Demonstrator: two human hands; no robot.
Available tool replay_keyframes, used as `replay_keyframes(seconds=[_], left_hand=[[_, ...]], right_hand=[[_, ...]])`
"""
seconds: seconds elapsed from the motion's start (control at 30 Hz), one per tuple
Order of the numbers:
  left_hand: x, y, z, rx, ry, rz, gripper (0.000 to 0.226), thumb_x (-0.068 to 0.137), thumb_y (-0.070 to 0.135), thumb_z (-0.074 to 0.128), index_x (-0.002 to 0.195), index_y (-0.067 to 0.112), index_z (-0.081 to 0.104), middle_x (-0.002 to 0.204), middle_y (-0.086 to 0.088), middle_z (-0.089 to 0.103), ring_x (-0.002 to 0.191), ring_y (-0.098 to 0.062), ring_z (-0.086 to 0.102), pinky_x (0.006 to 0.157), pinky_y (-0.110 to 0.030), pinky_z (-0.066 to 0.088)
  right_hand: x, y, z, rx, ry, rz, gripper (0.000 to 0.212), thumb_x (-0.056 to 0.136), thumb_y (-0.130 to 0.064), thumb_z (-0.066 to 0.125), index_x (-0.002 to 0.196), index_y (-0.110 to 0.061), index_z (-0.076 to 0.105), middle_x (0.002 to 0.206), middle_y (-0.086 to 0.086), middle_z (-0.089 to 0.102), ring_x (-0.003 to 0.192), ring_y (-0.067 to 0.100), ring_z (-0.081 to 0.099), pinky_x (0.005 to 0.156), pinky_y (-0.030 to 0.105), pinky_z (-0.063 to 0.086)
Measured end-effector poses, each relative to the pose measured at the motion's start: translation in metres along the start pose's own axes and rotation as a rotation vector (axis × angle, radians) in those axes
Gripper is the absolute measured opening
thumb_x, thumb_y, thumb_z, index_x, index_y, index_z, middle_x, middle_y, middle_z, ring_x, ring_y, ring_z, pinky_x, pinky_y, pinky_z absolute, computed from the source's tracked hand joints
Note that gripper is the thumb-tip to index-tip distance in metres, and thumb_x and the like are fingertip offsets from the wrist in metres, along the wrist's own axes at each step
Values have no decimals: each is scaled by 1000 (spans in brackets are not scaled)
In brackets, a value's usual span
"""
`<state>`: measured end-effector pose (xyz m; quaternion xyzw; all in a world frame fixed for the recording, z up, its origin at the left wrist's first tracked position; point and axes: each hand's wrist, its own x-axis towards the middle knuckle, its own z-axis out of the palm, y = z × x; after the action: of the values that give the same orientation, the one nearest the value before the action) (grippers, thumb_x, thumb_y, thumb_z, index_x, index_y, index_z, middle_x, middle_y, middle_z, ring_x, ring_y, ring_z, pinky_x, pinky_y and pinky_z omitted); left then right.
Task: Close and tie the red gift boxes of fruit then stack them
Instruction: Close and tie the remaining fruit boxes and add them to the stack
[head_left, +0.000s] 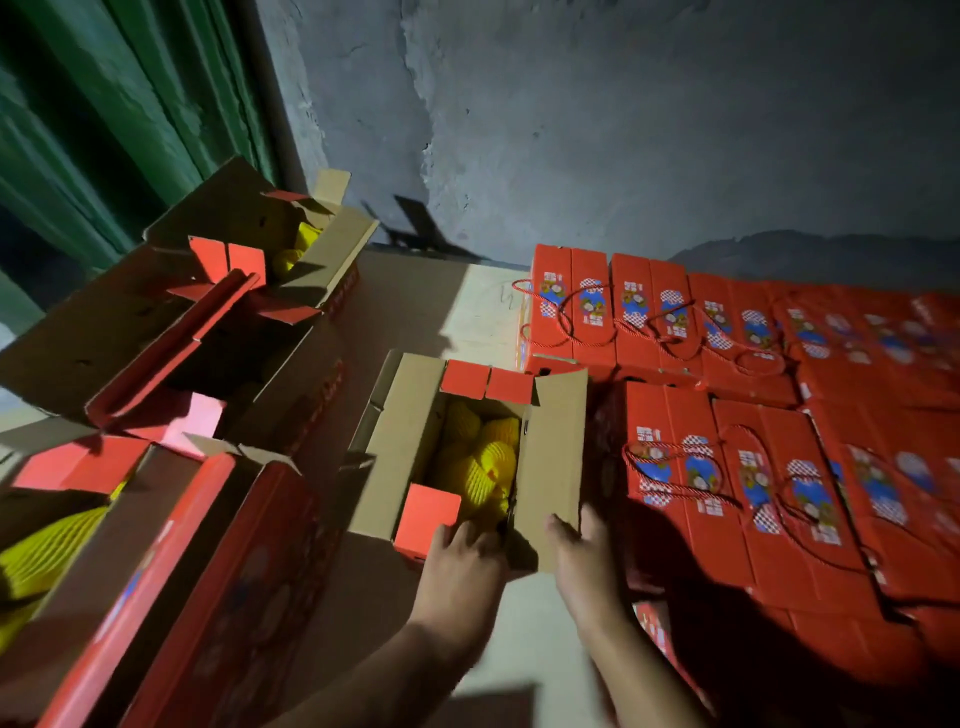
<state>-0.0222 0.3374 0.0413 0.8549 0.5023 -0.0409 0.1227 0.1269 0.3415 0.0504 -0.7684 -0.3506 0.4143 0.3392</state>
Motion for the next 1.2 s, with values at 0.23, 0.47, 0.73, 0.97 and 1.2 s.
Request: replay_keyframes(seconds=[0.23, 0.47, 0.73, 0.97, 1.2], left_hand=[[-101, 42, 26, 106, -112, 55, 39, 95, 7, 38, 125, 14, 63, 137, -6, 52, 123, -33, 44, 102, -46, 32], [-183, 68, 39, 117, -143, 106, 34, 91, 14, 51, 120, 17, 69, 132, -4, 60, 116, -31, 53, 97, -44, 38], [-261, 70, 53, 188, -15, 323, 20, 53, 29, 90, 61, 27, 72, 70, 11, 63, 68, -14, 64, 58, -23, 50], [-312, 46, 74, 274, 102, 428, 18, 75, 23, 55, 59, 27, 64, 68, 11, 55, 73, -16, 61, 68, -31, 34], [-356, 28, 64, -23, 252, 307, 37, 93, 21, 44, 80, 23, 79, 85, 4, 71, 91, -19, 67, 73, -27, 55]], right_hand=[[-108, 58, -25, 123, -22, 28, 29, 94, 3, 63, 112, -20, 66, 111, -1, 74, 102, 11, 70, 87, 25, 52], [-190, 94, -40, 159, -60, 122, 29, 95, 5, 62, 114, -18, 64, 110, -2, 73, 96, 8, 70, 76, 16, 49], [-270, 132, -53, 173, -58, 262, 42, 84, 14, 70, 123, -1, 65, 120, 16, 69, 111, 30, 62, 98, 40, 47], [-331, 138, -51, 227, -176, 425, 35, 78, 26, 69, 112, 19, 65, 83, 5, 67, 86, 25, 65, 50, 6, 45], [-361, 143, -27, 302, -596, 623, 45, 97, 6, 59, 141, -6, 52, 134, 29, 61, 103, 45, 69, 61, 35, 62]])
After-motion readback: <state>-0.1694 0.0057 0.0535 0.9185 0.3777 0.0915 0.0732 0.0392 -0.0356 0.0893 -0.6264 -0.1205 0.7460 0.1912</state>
